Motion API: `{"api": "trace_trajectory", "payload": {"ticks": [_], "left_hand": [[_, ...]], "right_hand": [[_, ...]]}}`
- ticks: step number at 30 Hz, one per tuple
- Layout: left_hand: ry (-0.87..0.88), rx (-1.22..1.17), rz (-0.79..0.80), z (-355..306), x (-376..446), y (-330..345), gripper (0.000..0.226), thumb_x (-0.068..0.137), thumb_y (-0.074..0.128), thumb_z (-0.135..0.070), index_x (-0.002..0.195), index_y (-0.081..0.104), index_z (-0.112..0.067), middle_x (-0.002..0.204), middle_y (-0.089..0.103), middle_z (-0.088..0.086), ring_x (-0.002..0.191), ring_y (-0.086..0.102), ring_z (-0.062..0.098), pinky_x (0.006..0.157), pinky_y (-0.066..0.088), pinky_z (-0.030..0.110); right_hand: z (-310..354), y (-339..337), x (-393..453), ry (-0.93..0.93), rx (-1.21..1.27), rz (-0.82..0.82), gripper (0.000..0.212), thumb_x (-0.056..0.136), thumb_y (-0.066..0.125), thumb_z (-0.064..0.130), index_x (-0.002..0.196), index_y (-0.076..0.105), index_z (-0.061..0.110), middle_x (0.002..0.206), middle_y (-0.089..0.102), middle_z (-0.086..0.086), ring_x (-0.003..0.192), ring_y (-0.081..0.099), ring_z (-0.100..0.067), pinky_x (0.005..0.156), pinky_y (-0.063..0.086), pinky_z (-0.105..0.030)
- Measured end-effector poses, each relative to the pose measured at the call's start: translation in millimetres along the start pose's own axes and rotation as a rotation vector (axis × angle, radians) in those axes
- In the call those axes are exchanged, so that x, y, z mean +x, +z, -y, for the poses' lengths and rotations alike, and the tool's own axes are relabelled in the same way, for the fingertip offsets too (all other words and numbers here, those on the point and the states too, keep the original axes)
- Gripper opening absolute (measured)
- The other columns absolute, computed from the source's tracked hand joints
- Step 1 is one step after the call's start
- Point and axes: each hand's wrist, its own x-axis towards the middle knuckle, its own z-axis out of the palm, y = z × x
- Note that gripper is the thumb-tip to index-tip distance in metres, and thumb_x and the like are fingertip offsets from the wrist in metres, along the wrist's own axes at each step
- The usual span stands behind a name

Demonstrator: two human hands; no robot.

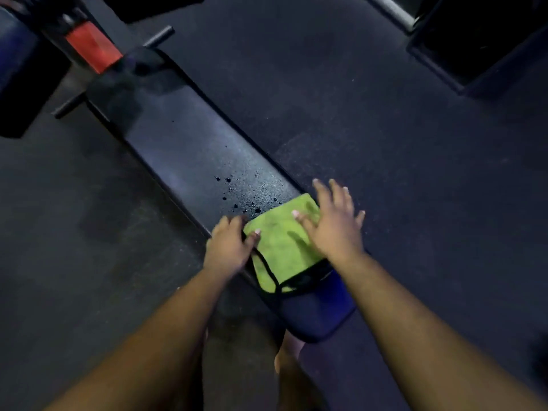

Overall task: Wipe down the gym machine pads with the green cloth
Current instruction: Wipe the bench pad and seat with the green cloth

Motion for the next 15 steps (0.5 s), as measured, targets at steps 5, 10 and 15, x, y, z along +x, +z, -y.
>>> {"api": "trace_trajectory", "payload": {"ticks": [5,10,15], "left_hand": [[0.245,0.275,-0.081,61.6,33.6,15.7,0.078,0.095,0.021,-0.067,0.158,0.032,-0.023,0.168,0.022,0.007,0.154,0.022,0.027,0.120,0.024,0.057],[0.335,0.280,-0.115,83.5,50.7,12.7,0.080,0.098,0.018,-0.067,0.163,0.012,-0.021,0.171,-0.003,0.003,0.158,-0.008,0.020,0.124,-0.003,0.059],[0.441,0.325,-0.075,72.6,56.2,17.2,0.089,0.096,0.016,-0.072,0.163,0.006,-0.013,0.171,-0.007,0.007,0.157,-0.011,0.021,0.125,-0.006,0.057]], "right_hand": [[12.4,104.9,-14.7,-0.148,-0.346,0.213,0.105,0.073,0.018,0.102,0.154,-0.023,0.048,0.163,-0.038,-0.004,0.147,-0.031,-0.049,0.102,-0.002,-0.088],[34.5,119.7,3.5,-0.093,-0.396,0.148,0.090,0.092,0.033,0.077,0.158,-0.016,0.041,0.167,-0.030,-0.001,0.148,-0.025,-0.053,0.107,0.010,-0.084],[33.7,110.5,33.5,-0.124,-0.402,0.066,0.086,0.096,0.040,0.065,0.161,-0.009,0.039,0.171,-0.017,0.004,0.155,-0.014,-0.042,0.113,0.004,-0.080]]}}
